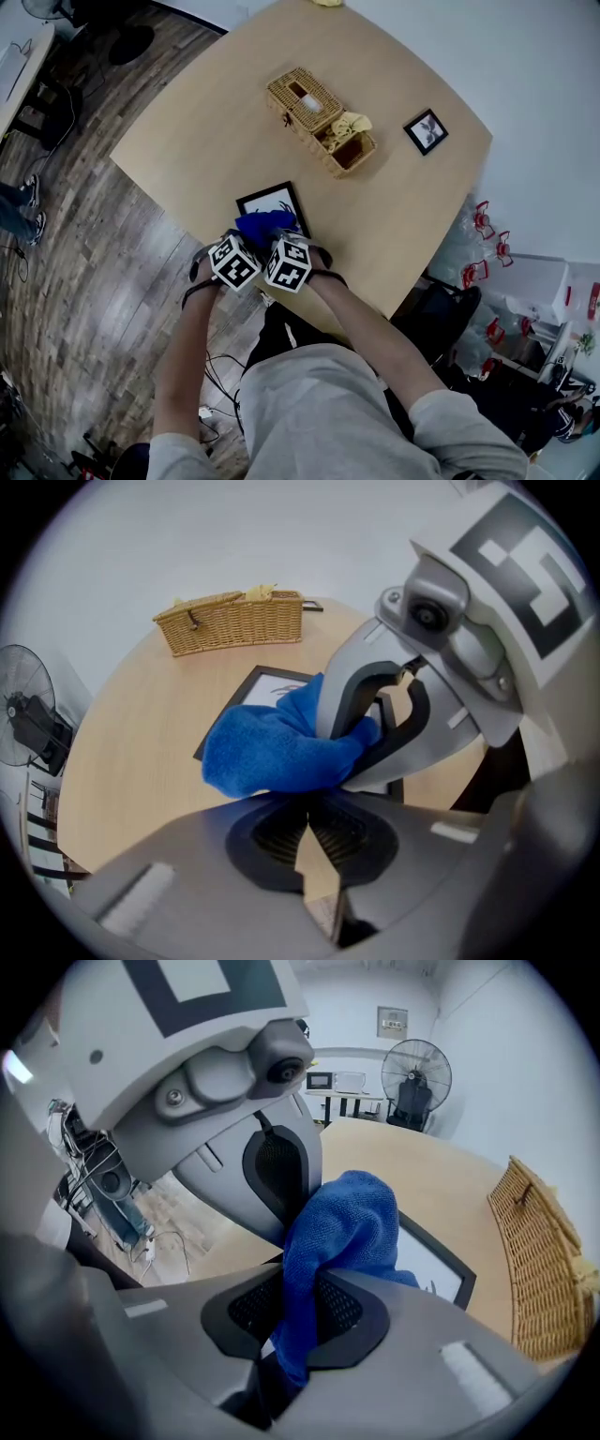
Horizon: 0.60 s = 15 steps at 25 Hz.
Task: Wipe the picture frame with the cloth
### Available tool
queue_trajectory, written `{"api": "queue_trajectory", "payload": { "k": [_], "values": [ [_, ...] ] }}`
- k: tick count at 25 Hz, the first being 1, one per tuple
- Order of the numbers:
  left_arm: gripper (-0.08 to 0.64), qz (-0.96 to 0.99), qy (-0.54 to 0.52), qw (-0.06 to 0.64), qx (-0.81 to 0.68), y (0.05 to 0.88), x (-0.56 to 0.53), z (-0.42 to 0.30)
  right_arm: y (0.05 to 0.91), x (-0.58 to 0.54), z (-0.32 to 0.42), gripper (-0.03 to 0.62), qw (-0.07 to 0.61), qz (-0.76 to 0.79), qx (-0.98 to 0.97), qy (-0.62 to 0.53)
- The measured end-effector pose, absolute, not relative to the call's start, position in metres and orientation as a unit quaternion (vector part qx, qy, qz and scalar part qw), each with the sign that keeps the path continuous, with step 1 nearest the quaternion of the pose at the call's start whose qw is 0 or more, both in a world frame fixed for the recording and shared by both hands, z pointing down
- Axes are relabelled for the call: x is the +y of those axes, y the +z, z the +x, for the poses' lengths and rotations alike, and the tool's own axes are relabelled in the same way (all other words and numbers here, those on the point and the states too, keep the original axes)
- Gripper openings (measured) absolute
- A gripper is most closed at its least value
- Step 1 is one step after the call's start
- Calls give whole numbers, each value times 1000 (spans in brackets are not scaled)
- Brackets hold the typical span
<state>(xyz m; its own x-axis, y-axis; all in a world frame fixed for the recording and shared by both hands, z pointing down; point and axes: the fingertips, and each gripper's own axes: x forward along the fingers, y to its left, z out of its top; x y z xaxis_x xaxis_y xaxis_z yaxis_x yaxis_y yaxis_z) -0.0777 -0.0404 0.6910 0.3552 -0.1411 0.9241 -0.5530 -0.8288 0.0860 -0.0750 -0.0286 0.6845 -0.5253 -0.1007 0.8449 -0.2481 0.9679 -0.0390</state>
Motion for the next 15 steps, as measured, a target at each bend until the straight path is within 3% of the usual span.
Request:
{"api": "queue_trajectory", "payload": {
  "k": [15],
  "values": [
    [54,800,515,203,-230,689,-42,-78,684,10,-63,52,488,133,-856,103]
  ]
}}
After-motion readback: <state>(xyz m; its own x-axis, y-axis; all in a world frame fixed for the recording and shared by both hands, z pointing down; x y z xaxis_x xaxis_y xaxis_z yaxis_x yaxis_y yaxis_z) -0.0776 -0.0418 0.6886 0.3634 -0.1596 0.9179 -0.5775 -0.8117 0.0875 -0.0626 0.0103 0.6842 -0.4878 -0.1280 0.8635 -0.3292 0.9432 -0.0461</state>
